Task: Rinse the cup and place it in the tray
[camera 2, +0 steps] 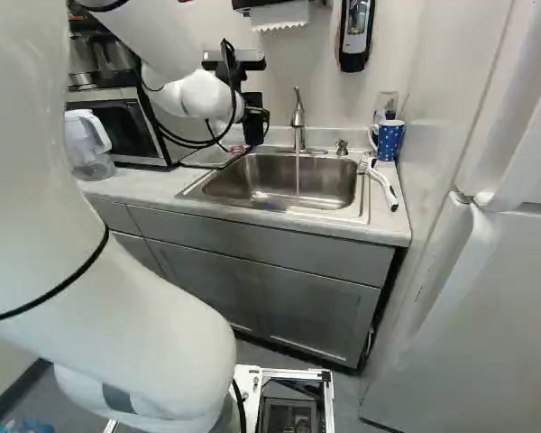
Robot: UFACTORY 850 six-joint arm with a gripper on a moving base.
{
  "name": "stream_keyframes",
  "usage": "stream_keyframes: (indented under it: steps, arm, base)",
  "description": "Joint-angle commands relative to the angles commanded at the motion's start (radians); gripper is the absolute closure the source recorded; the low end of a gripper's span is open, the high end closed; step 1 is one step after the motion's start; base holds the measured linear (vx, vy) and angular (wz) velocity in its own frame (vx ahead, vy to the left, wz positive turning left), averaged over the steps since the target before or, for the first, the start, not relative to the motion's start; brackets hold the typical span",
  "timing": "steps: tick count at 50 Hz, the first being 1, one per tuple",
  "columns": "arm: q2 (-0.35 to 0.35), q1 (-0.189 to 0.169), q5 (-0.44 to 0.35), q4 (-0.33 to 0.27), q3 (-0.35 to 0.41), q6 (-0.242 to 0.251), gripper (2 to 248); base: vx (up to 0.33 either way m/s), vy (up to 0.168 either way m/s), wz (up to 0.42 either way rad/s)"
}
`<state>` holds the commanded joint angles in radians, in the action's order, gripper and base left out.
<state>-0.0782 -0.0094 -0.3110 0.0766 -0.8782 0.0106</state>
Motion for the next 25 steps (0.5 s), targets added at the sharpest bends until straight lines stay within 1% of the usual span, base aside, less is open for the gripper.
stream_keyframes:
  steps: [25]
  arm:
    - [0.077, 0.070, 0.000, 0.000, -0.076, 0.000, 125]
  base:
    - [0.000, 0.000, 0.000]
